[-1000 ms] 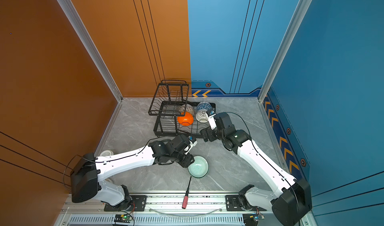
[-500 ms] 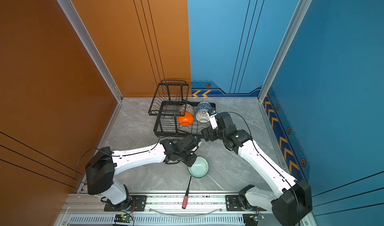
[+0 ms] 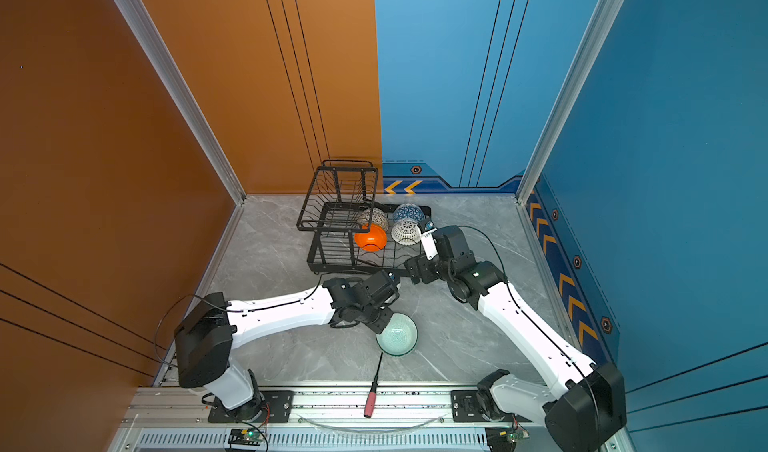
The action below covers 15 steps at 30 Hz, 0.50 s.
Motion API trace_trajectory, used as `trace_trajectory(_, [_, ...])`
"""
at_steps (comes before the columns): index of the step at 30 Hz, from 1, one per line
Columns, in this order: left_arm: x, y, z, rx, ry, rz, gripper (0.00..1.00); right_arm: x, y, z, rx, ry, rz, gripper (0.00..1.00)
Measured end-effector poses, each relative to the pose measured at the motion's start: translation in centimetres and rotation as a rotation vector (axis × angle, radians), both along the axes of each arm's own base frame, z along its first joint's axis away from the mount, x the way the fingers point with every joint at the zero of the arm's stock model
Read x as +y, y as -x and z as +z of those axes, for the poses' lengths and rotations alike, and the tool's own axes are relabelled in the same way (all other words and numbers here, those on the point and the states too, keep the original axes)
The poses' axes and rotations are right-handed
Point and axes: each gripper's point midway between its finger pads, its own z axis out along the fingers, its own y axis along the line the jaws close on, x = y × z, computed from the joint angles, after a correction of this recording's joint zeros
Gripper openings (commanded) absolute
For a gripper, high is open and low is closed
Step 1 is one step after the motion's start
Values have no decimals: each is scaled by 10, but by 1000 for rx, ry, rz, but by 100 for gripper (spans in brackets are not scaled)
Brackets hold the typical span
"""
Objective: Load the bowls into the dish rack
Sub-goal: 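Close the left gripper on the near rim of the pale green bowl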
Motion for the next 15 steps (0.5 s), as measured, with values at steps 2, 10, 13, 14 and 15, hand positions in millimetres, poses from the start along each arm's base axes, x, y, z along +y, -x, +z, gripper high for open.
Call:
trace_trajectory(2, [1,0,-3,3,-9,1,26,0,0,0,1,0,1,100])
trace_trajectory(10, [2,0,-7,7,-21,2,18,-1,2,-1,0,-2,3,100])
trace_trajectory(13, [1,0,-7,7,-21,1,16,-1,4,2,-8,-7,3,100])
trace_trajectory(14, [1,1,-7,7,-21,0,15,-2,5,3,-11,-8,3,100])
trace_trajectory(15, [1,1,-7,7,-21,-1,15,-2,5,4,-12,-9,3,100])
